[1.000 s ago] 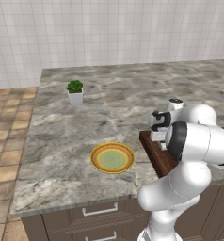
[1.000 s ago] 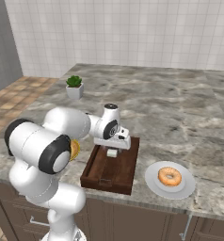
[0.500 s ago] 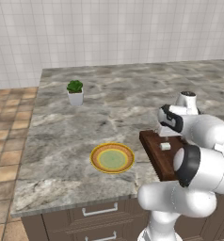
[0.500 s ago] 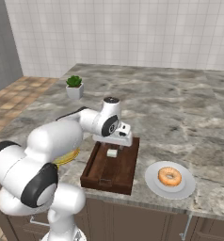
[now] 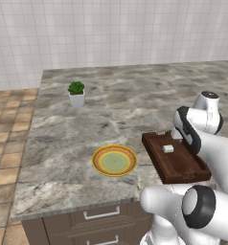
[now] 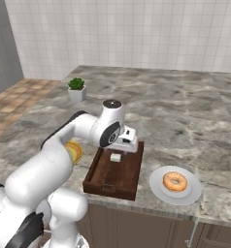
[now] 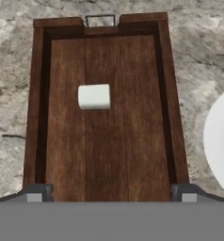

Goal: Move the dessert items from the plates to the tray.

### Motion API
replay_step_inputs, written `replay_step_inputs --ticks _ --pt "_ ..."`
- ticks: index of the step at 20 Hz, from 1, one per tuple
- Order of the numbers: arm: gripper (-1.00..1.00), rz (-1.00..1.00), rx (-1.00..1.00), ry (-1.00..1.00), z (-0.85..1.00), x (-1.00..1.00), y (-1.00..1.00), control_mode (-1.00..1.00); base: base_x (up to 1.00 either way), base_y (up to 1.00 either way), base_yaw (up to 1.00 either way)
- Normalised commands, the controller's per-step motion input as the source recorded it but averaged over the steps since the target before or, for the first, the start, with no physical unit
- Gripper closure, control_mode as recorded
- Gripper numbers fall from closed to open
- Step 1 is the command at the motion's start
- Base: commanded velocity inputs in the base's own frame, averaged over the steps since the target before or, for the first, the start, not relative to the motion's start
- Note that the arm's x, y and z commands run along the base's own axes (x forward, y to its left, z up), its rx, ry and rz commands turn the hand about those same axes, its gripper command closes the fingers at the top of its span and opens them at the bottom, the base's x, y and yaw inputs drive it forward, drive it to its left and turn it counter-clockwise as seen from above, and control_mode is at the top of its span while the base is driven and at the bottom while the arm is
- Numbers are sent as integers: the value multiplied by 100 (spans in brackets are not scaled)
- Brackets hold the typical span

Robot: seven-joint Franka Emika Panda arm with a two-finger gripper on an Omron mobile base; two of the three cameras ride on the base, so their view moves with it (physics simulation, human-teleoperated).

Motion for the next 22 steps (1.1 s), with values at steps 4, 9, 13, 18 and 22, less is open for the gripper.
replay_step_inputs --ticks 4,9,13,18,22 --pt "-100 0 3 -4 11 -15 -27 -100 0 0 0" --pt "-100 -2 9 -9 11 -4 -46 -100 0 0 0" --pt "-100 -13 6 0 13 0 -61 -100 0 0 0" --pt "-100 -12 1 2 1 22 -68 -100 0 0 0" --pt "-100 -9 0 5 0 21 -72 -100 0 0 0"
